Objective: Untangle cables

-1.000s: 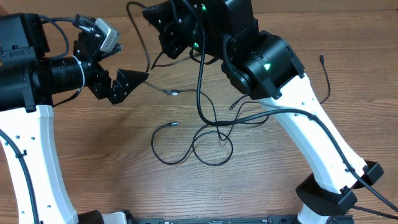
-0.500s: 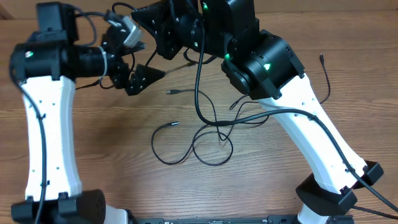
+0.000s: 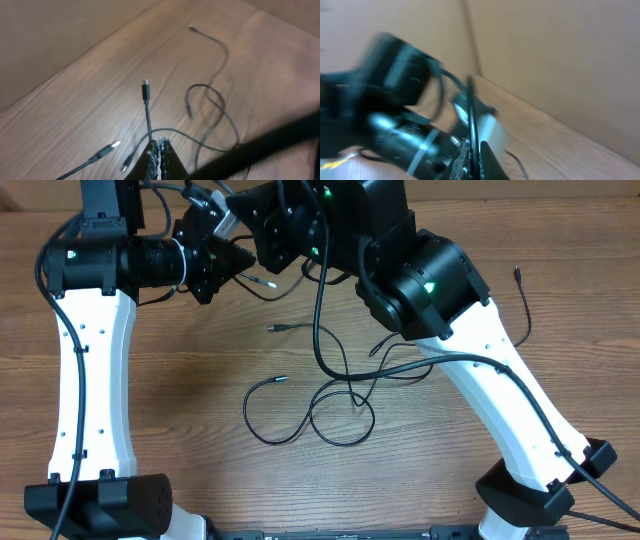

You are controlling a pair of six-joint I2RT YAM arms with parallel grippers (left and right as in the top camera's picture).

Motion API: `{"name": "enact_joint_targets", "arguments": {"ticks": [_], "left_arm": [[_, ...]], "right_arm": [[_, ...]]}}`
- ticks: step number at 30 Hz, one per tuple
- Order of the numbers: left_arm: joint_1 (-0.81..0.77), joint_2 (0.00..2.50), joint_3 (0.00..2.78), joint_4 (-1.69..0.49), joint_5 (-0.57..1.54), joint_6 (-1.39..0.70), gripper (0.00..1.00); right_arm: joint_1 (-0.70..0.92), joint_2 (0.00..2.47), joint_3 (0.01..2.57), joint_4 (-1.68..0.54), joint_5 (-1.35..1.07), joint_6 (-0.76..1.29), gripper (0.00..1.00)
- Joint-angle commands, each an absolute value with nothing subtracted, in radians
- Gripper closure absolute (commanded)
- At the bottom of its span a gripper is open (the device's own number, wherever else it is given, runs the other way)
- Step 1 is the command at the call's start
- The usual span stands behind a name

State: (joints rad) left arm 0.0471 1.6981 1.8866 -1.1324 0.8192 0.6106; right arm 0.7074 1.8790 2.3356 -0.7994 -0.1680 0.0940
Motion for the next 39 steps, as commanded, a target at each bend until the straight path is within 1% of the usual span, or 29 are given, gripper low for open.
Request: {"name": "enact_joint_targets", "arguments": {"ticks": [1,2,4,5,6,9,14,18,21,27,31,32,33,34,39], "left_arm": [[0.052,1.688,1.888,-1.096,0.670,0.456,0.96],[0.052,1.687,1.888,-1.086,0.647,0.437,0.96],[0.052,1.687,1.888,-1.070,0.611,0.410,0.96],[0.052,1.687,1.888,-1.051,0.559,0.378,0.96],[0.052,1.687,1.888,-1.034,0.510,0.343,0.96],[0.057,1.686,1.888,-0.966,0.307,0.209,0.96],[0.114,1.686,1.899,-0.831,-0.012,0.018,0.96],[0.197,1.686,1.901,-0.743,-0.159,-0.123,0.96],[0.282,1.686,1.914,-0.700,-0.187,-0.141,0.96],[0.467,1.687,1.935,-0.692,-0.374,-0.148,0.96],[0.593,1.711,1.935,-0.694,-0.327,-0.130,0.96],[0.624,1.723,1.934,-0.698,-0.290,-0.131,0.96],[0.683,1.755,1.934,-0.709,-0.192,-0.132,0.96],[0.709,1.776,1.934,-0.711,-0.146,-0.133,0.96],[0.774,1.917,1.934,-0.688,0.021,-0.134,0.96]], "right_arm": [[0.705,1.864,2.350,-0.838,0.097,0.097,0.21],[0.705,1.864,2.350,-0.857,0.165,0.097,0.00],[0.705,1.864,2.350,-0.883,0.271,0.098,0.00],[0.702,1.864,2.350,-0.908,0.385,0.098,0.00],[0.698,1.864,2.350,-0.925,0.434,0.098,0.00],[0.670,1.864,2.350,-1.010,0.508,0.099,0.00],[0.576,1.865,2.313,-1.153,0.450,0.187,0.00],[0.509,1.865,2.243,-1.191,0.332,0.186,0.00],[0.479,1.865,2.173,-1.184,0.288,0.186,0.00],[0.469,1.865,2.024,-1.135,0.206,0.186,0.00],[0.471,1.865,1.934,-1.078,0.135,0.187,0.00],[0.471,1.865,1.914,-1.068,0.109,0.187,0.00],[0.471,1.865,1.881,-1.049,0.064,0.187,0.00],[0.471,1.865,1.869,-1.044,0.046,0.187,0.00],[0.476,1.865,1.858,-1.060,-0.018,0.187,0.00]]}}
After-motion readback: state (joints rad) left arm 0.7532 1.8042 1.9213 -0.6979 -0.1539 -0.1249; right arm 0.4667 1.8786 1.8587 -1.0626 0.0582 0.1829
